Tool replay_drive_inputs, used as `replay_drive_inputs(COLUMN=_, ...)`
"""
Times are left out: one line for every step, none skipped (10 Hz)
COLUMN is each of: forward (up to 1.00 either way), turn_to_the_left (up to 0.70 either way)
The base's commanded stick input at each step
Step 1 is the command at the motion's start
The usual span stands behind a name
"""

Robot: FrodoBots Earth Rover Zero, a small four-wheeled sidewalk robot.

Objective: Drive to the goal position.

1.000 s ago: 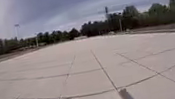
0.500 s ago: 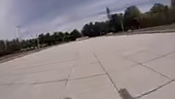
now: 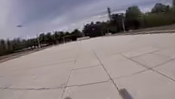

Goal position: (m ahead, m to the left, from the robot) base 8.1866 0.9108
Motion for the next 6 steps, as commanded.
replay_drive_inputs(forward=0.5, turn_to_the_left=0.0)
replay_drive_inputs(forward=0.5, turn_to_the_left=0.0)
replay_drive_inputs(forward=0.5, turn_to_the_left=0.0)
replay_drive_inputs(forward=0.5, turn_to_the_left=0.0)
replay_drive_inputs(forward=0.5, turn_to_the_left=0.0)
replay_drive_inputs(forward=0.5, turn_to_the_left=0.0)
